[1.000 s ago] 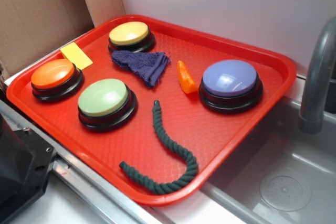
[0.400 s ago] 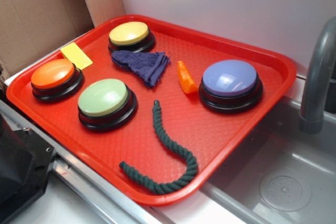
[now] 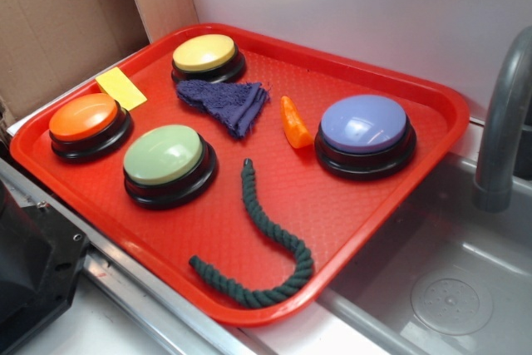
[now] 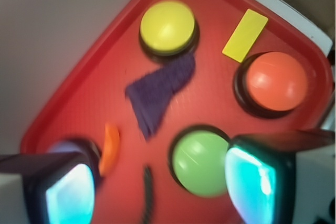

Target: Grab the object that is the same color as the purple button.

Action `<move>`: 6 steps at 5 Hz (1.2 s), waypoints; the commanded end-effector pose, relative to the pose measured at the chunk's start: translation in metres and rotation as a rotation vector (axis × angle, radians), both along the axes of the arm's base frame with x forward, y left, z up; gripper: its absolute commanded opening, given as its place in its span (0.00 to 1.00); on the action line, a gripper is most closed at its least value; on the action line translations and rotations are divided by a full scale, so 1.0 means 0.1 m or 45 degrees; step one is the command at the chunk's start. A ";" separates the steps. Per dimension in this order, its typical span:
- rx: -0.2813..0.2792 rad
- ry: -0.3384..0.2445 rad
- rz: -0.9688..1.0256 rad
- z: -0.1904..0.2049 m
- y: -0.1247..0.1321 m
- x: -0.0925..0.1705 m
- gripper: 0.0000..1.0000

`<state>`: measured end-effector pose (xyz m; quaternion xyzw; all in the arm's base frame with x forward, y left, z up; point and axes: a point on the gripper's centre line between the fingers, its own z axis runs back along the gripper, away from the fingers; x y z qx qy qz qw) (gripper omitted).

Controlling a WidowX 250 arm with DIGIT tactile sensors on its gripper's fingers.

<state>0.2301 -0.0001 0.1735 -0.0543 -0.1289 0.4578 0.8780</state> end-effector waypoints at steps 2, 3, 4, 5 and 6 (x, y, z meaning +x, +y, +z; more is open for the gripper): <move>0.068 -0.020 0.540 -0.80 0.37 0.43 1.00; 0.101 -0.009 0.646 -0.95 0.45 0.43 1.00; 0.113 0.029 0.650 -1.09 0.52 0.45 1.00; 0.127 0.056 0.679 -1.20 0.54 0.43 1.00; 0.124 0.074 0.673 -1.32 0.56 0.44 1.00</move>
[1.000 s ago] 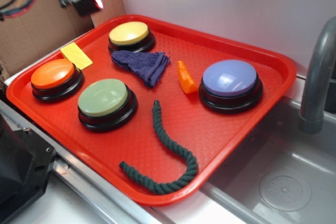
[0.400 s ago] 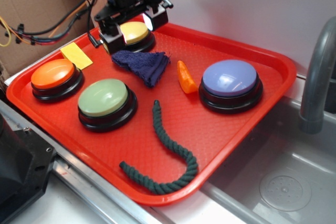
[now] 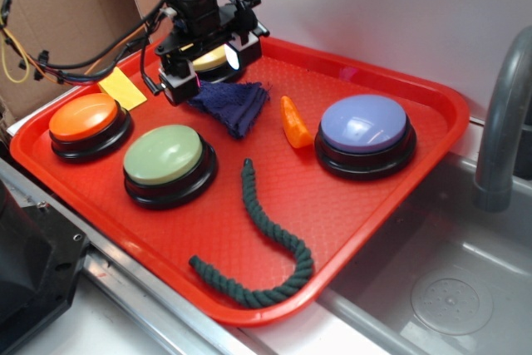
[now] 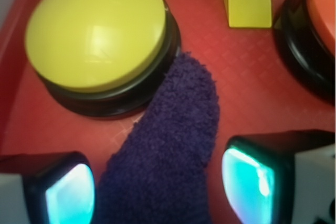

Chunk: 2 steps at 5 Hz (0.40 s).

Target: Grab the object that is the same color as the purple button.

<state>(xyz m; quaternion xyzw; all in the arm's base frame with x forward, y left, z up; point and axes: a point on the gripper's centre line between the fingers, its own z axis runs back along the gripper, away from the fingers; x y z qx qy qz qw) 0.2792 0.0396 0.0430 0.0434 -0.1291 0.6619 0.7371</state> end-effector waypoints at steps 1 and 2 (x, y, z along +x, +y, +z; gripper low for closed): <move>0.001 -0.054 -0.005 -0.12 0.18 -0.05 1.00; -0.034 -0.064 0.031 -0.19 0.25 -0.04 1.00</move>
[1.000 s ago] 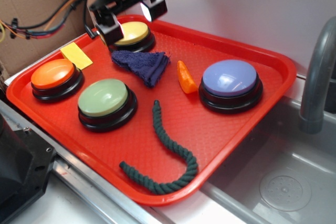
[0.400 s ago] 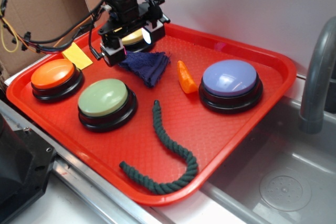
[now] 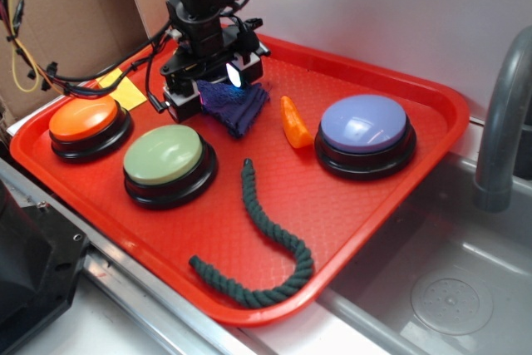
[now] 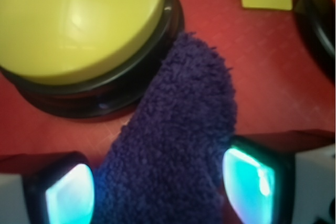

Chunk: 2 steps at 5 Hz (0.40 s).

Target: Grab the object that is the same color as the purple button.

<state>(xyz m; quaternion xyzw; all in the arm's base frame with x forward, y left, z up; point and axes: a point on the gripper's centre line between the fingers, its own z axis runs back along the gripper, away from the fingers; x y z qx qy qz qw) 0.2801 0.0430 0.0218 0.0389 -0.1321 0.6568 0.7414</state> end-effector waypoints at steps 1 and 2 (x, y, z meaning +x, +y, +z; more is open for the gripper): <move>-0.091 -0.096 0.065 0.02 0.27 -0.03 1.00; -0.128 -0.109 0.028 0.02 0.28 -0.01 0.22</move>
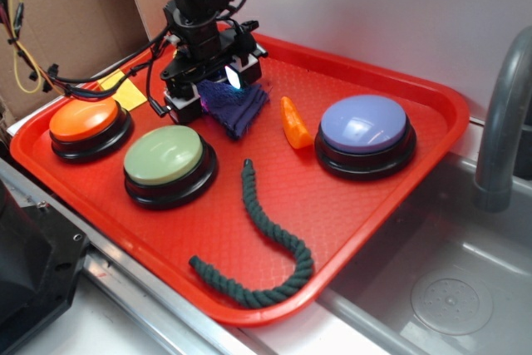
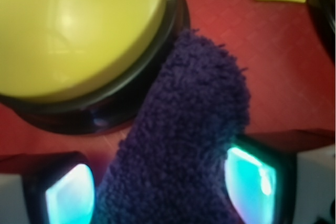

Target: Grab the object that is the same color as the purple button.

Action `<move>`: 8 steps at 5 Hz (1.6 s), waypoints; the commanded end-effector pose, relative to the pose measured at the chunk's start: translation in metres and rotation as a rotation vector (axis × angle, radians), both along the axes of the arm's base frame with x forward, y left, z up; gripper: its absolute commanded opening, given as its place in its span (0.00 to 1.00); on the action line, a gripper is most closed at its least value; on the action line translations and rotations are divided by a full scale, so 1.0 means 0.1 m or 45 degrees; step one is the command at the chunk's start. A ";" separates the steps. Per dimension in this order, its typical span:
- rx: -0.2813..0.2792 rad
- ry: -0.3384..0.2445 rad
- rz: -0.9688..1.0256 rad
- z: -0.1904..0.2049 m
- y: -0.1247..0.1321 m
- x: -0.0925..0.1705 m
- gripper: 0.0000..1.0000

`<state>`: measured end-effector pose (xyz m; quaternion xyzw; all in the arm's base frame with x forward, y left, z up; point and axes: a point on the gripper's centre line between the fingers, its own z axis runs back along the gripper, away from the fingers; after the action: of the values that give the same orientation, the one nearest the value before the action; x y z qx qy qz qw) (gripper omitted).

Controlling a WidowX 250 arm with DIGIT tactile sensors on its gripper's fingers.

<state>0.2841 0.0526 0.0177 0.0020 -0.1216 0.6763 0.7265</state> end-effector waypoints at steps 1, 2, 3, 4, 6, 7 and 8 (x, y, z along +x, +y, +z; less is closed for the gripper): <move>-0.041 -0.061 -0.042 0.08 0.16 -0.07 0.00; -0.036 -0.067 -0.072 0.09 0.14 -0.06 0.00; -0.044 -0.050 -0.216 0.24 0.09 -0.01 0.00; -0.059 -0.084 -0.347 0.48 0.08 0.02 0.00; -0.065 0.076 -0.984 1.24 -0.13 0.03 0.00; 0.032 0.110 -1.239 1.56 -0.21 0.00 0.00; -0.063 0.146 -1.505 1.79 -0.21 -0.02 0.00</move>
<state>0.2712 0.0124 0.1772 -0.0422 -0.0165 0.1628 0.9856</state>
